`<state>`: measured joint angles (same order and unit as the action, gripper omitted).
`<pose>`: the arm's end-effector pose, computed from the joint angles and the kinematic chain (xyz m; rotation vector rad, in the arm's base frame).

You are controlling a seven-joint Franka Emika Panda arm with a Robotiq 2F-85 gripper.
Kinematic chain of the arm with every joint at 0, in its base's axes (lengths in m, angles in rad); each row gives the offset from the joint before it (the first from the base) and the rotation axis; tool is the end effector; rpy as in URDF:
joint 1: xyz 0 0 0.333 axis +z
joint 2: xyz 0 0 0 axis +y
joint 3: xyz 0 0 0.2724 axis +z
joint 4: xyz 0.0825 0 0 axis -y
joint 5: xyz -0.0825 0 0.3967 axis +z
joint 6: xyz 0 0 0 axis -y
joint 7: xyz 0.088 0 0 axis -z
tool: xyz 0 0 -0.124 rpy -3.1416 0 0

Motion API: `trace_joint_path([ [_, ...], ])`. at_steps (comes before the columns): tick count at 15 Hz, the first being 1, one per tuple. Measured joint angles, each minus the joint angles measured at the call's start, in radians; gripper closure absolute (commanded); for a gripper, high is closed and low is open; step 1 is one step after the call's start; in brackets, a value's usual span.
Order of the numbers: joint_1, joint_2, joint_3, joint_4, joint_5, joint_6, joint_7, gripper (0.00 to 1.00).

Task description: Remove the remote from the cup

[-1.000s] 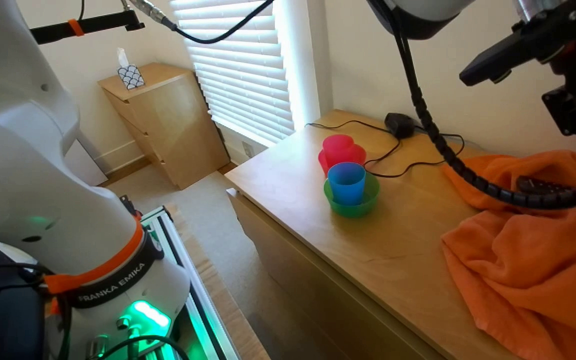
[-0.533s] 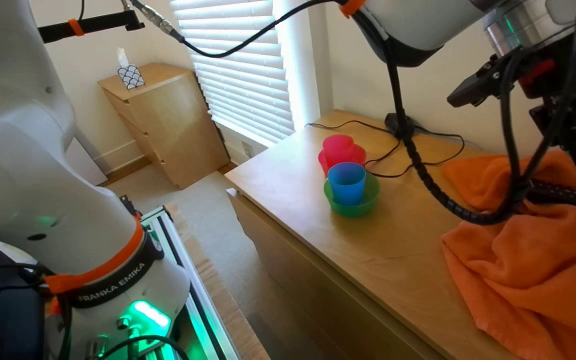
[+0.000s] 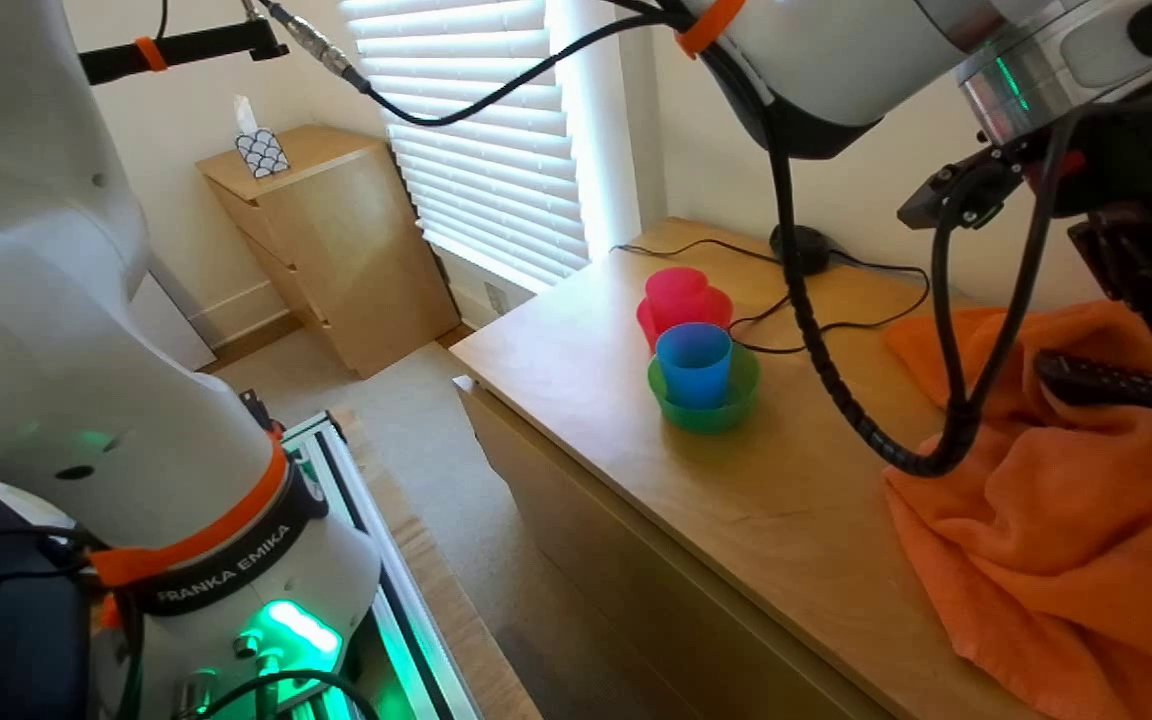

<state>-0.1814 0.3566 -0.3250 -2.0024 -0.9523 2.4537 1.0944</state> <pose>0.5342 -0.3052 0.2366 2.2251 -0.9889 0.3573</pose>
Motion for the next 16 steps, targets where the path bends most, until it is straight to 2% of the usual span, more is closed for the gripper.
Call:
trace_joint_path([
  [4, 0.001, 0.014, -0.004, -0.011, -0.055, 0.005, 0.057, 0.57],
  [5, 0.001, 0.019, 0.0, -0.02, -0.06, 0.007, 0.06, 0.08],
  [6, 0.001, 0.025, 0.005, -0.03, -0.063, 0.009, 0.063, 0.07],
  [8, 0.004, 0.032, 0.014, -0.047, -0.064, 0.015, 0.065, 0.0],
  [12, 0.005, 0.023, 0.027, -0.066, -0.063, 0.033, 0.065, 0.0],
  [16, 0.003, -0.052, 0.037, -0.087, -0.032, 0.079, 0.055, 0.0],
])
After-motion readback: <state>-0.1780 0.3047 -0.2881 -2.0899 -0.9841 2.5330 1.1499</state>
